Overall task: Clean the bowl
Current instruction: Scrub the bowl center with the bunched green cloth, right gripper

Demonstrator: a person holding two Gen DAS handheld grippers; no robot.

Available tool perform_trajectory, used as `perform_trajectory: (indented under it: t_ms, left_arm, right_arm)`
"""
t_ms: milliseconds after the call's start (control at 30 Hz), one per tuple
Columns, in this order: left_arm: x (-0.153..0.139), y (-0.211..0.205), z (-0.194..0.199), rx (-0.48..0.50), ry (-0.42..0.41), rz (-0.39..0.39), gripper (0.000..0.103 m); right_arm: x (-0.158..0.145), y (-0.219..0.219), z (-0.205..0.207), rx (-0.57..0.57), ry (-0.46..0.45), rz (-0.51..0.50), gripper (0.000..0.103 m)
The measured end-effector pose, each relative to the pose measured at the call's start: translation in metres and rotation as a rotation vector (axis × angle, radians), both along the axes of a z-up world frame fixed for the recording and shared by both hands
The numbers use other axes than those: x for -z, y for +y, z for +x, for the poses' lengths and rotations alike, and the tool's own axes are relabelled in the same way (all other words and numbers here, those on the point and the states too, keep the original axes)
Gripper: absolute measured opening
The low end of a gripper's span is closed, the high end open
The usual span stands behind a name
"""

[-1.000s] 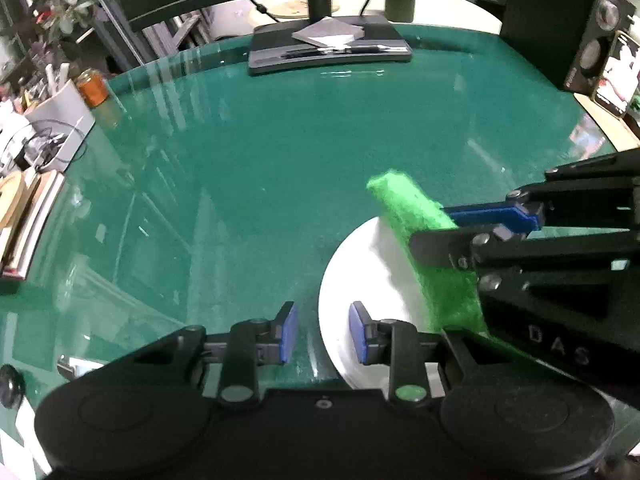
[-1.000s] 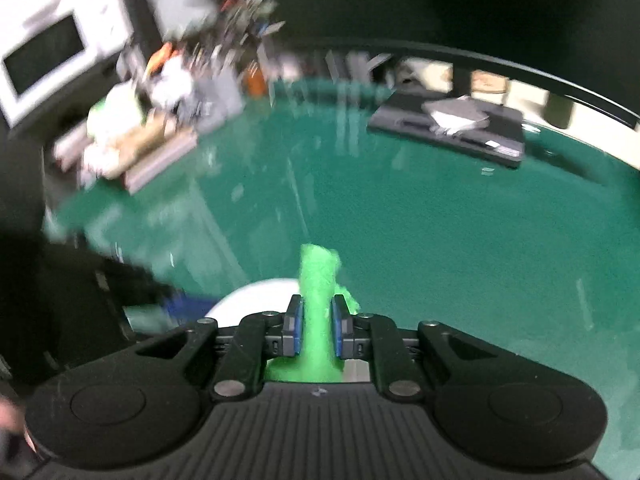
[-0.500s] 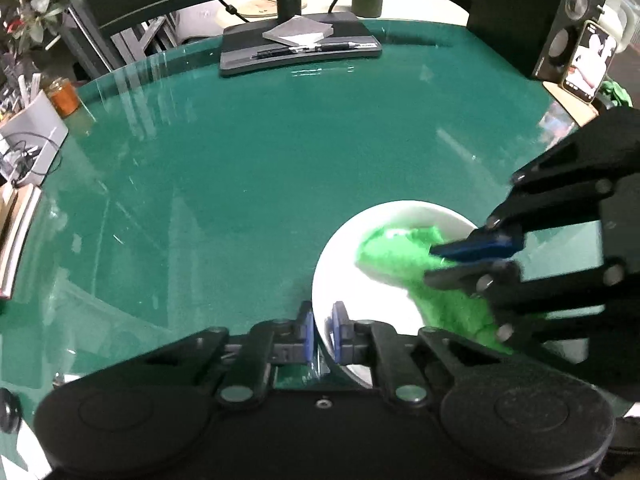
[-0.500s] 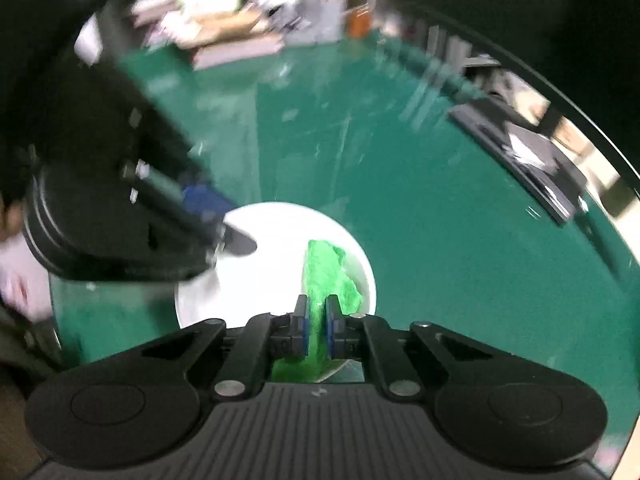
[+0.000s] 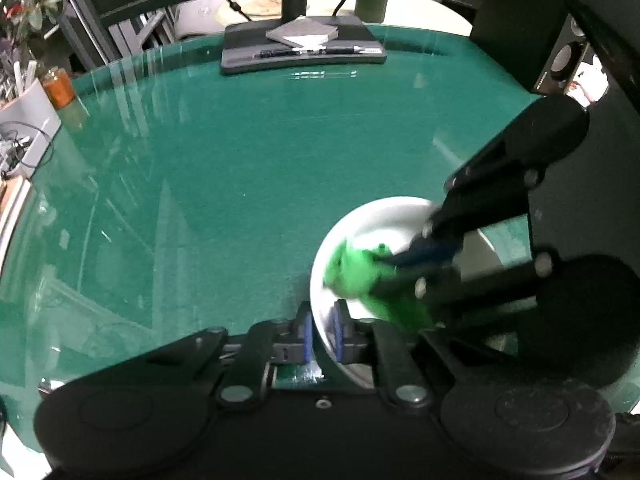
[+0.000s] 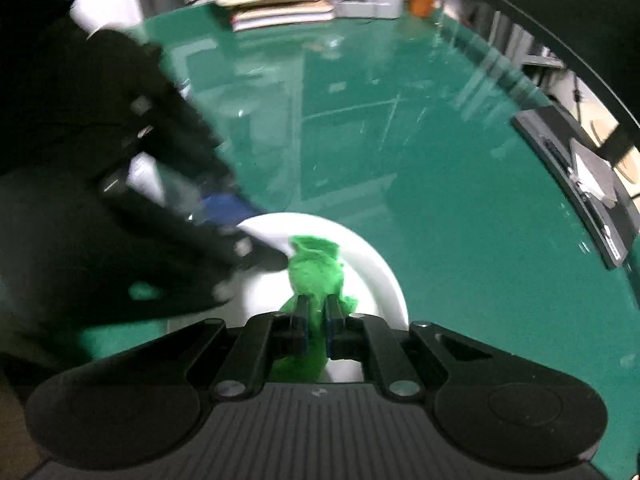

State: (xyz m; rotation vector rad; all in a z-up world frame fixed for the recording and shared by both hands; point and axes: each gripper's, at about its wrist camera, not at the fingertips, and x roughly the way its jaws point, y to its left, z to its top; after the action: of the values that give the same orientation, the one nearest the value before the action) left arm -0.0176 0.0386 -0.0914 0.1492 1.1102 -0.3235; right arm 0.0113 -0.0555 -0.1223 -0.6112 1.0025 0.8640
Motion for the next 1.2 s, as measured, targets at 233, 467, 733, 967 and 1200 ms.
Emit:
perform_trajectory:
  t_ms: [233, 467, 733, 967, 1200]
  left_arm:
    - [0.001, -0.002, 0.005, 0.012, 0.005, 0.003, 0.012]
    - [0.001, -0.004, 0.007, 0.003, 0.001, 0.02, 0.013]
    - [0.002, -0.007, 0.005, 0.017, -0.007, 0.037, 0.014]
    - [0.003, -0.007, 0.006, 0.018, -0.006, 0.05, 0.016]
    - [0.005, -0.011, 0.009, 0.02, -0.006, 0.05, 0.016]
  right_arm:
    - [0.001, 0.007, -0.016, -0.052, 0.021, 0.01, 0.008]
    - [0.0, -0.004, -0.012, 0.021, -0.004, -0.067, 0.009]
    - [0.004, -0.005, -0.019, -0.035, -0.023, -0.079, 0.005]
    - [0.004, -0.002, -0.036, -0.094, -0.001, -0.063, 0.009]
    - [-0.004, -0.016, -0.018, 0.003, 0.0, -0.106, 0.01]
